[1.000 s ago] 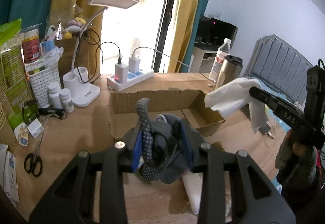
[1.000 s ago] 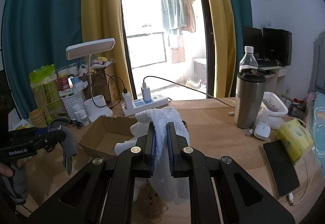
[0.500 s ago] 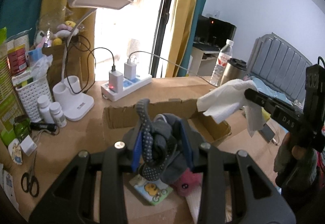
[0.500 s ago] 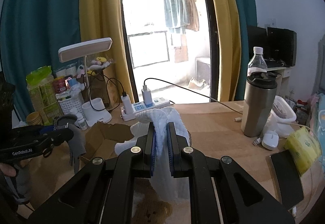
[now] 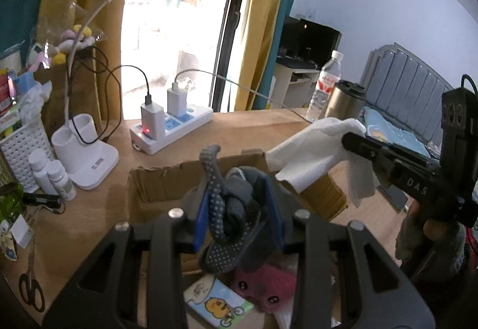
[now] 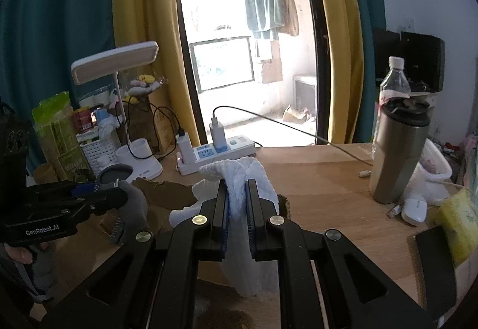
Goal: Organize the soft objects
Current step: 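Lift the grey socks with the left tool while the right tool carries the white cloth over the box, then lower the socks into the box and open the left tool while the right tool releases the cloth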
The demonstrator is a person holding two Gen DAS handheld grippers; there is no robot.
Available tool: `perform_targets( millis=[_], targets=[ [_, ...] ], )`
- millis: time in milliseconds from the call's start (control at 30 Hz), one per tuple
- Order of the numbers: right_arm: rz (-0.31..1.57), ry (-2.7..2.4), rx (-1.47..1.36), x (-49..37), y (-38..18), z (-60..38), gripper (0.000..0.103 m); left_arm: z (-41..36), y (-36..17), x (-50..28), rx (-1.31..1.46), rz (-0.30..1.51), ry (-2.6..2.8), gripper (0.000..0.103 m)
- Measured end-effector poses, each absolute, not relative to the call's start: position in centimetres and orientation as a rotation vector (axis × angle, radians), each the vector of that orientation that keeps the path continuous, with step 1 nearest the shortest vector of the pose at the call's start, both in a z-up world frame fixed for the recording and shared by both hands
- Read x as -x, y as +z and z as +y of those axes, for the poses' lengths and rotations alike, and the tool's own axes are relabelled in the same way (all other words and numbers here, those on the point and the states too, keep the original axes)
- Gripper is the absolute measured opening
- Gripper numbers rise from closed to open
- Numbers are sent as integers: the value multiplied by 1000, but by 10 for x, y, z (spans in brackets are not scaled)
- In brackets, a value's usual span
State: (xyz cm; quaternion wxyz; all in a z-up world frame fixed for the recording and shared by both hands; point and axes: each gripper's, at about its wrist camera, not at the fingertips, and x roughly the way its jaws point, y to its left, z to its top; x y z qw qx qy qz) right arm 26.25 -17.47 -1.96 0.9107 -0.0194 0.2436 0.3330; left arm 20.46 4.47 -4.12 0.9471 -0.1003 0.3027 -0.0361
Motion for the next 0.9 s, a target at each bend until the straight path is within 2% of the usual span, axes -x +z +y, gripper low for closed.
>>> perform_targets(
  millis=[900],
  targets=[
    [704, 711, 55, -301, -83, -149, 12, 26, -98, -263, 201, 782, -120, 36]
  ],
)
